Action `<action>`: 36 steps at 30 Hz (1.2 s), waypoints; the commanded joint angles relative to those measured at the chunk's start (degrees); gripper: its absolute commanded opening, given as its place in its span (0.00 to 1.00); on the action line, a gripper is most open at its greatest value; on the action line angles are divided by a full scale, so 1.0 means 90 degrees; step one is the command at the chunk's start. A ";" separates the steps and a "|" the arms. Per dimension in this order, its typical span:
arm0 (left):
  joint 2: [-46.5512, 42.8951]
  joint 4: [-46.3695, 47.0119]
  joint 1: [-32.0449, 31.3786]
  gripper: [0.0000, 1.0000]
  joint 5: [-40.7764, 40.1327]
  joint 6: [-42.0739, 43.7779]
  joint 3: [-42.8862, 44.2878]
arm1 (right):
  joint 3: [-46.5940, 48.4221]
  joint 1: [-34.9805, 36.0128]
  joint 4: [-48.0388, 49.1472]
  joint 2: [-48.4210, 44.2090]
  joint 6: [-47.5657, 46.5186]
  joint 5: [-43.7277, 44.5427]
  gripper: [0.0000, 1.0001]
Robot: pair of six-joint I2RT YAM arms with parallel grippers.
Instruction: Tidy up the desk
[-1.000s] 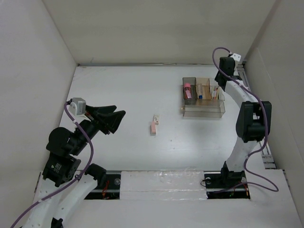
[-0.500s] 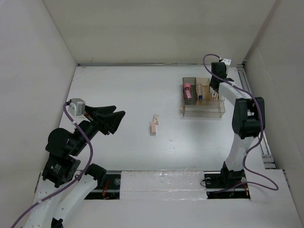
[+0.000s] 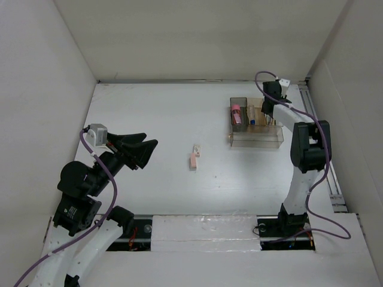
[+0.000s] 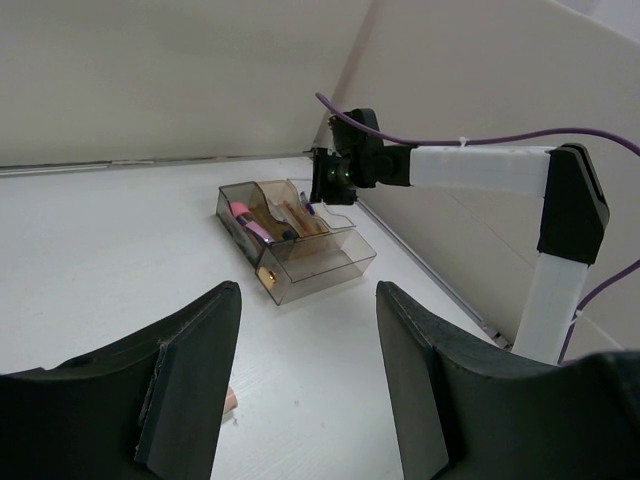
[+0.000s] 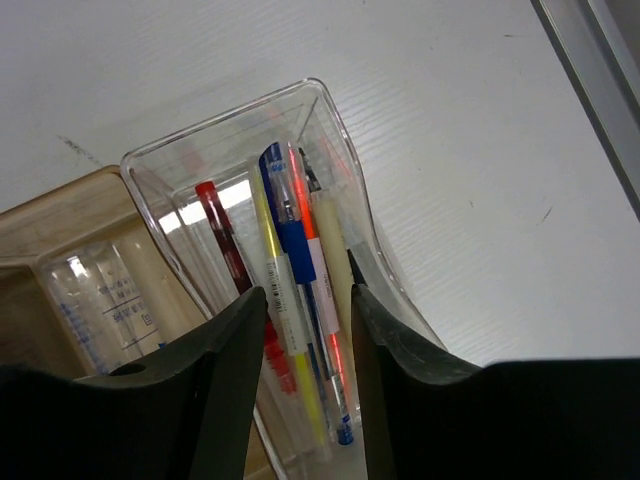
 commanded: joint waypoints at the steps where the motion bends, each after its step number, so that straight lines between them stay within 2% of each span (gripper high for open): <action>1: 0.0006 0.0296 0.0020 0.52 0.0083 0.0042 0.0014 | 0.0295 0.0065 -0.0024 -0.0304 0.0461 0.0049 0.45; 3: 0.0035 0.0277 0.0020 0.52 0.0054 0.0042 0.0024 | 0.0344 0.0065 0.0024 -0.0597 0.0763 -0.0029 0.45; 4: 0.0064 0.0277 0.0020 0.52 0.0064 0.0042 0.0034 | 0.0305 0.0123 0.0102 -0.0723 0.0872 -0.0049 0.40; 6: 0.0084 0.0277 0.0020 0.52 0.0073 0.0042 0.0015 | 0.0237 0.0405 0.0287 -0.1211 0.1106 -0.0214 0.25; 7: 0.0074 0.0286 0.0020 0.52 0.0064 0.0042 0.0014 | 0.0130 0.0571 0.0347 -0.1406 0.1291 -0.0263 0.07; 8: 0.0055 0.0277 0.0020 0.52 0.0035 0.0051 0.0014 | 0.0032 0.0766 0.0415 -0.1602 0.1399 -0.0303 0.00; 12: 0.0084 0.0257 0.0020 0.52 -0.0034 0.0052 0.0015 | -0.0943 0.2240 0.1439 -0.2724 0.1293 -0.0070 0.00; 13: 0.0094 0.0257 0.0020 0.52 -0.0034 0.0052 0.0014 | -0.1090 0.2852 0.1692 -0.2823 0.1264 -0.0088 0.00; 15: 0.0103 0.0247 0.0020 0.52 -0.0063 0.0052 0.0034 | -0.1403 0.3412 0.1695 -0.2931 0.1380 0.0038 0.00; 18: 0.0133 0.0247 0.0020 0.52 -0.0025 0.0051 0.0015 | -0.1891 0.4340 0.1782 -0.2874 0.1633 0.0292 0.22; 19: 0.0143 0.0267 0.0020 0.52 -0.0034 0.0052 0.0005 | -0.2018 0.4507 0.1821 -0.2699 0.1731 0.0312 0.34; 24: 0.0211 0.0257 0.0020 0.52 -0.0034 0.0052 0.0014 | -0.2175 0.5677 0.1101 -0.2190 0.2356 0.0614 0.56; 25: 0.0211 0.0257 0.0020 0.52 -0.0024 0.0052 0.0014 | -0.2185 0.5835 0.1041 -0.2132 0.2473 0.0634 0.64; 28: 0.0191 0.0277 0.0078 0.52 -0.0024 0.0052 0.0005 | -0.1991 0.6353 0.0438 -0.1568 0.2823 0.0994 0.74; 32: 0.0191 0.0277 0.0078 0.52 0.0005 0.0042 0.0005 | -0.1941 0.6471 0.0201 -0.1185 0.3138 0.1162 0.74; 36: 0.0211 0.0267 0.0078 0.52 -0.0024 0.0042 0.0005 | -0.2117 0.6550 0.0425 -0.0911 0.3508 0.1064 0.65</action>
